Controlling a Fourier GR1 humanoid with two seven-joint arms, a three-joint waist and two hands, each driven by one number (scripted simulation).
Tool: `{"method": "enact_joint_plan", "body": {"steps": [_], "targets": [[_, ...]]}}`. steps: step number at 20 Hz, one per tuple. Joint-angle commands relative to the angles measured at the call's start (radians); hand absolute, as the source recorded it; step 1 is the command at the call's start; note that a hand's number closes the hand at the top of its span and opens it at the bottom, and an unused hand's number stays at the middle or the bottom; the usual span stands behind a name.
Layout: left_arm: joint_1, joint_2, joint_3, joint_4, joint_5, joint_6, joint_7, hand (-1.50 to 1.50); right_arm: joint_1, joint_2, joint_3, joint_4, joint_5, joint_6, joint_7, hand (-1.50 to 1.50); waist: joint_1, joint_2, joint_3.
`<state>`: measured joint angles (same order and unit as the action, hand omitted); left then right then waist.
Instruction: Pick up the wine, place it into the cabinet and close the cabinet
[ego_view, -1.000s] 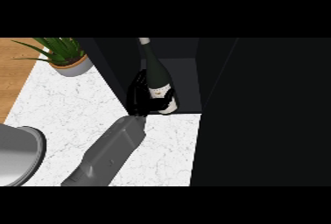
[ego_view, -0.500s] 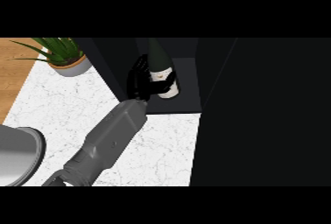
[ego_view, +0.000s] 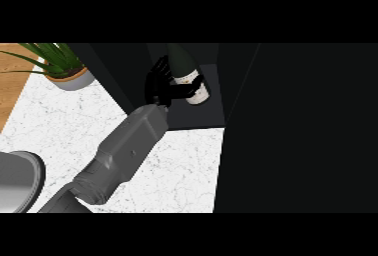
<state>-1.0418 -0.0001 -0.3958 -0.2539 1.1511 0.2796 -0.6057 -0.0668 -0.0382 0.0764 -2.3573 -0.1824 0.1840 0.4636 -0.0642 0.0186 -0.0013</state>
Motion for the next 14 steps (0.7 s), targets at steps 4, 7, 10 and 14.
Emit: {"method": "enact_joint_plan", "body": {"steps": [4,7,10,14], "targets": [[-0.041,0.0,0.012,0.047,0.033,-0.007,-0.007,1.5,0.028,0.001,0.009,0.032,0.006,0.03,-0.057,-1.5,-0.015,0.004,0.001],[0.004,0.0,-0.04,-0.017,0.064,0.022,-0.02,1.5,-0.076,0.009,0.015,0.063,0.0,-0.001,-0.01,-1.5,-0.043,0.01,0.0],[0.045,0.0,-0.068,-0.004,0.069,-0.014,-0.018,1.5,-0.011,0.008,0.023,0.051,0.003,0.023,-0.047,-1.5,-0.038,0.008,0.0],[0.046,0.0,-0.113,-0.038,0.095,0.012,-0.031,1.5,-0.026,0.018,0.03,0.063,0.019,0.017,-0.065,-1.5,-0.047,0.009,0.0]]}}
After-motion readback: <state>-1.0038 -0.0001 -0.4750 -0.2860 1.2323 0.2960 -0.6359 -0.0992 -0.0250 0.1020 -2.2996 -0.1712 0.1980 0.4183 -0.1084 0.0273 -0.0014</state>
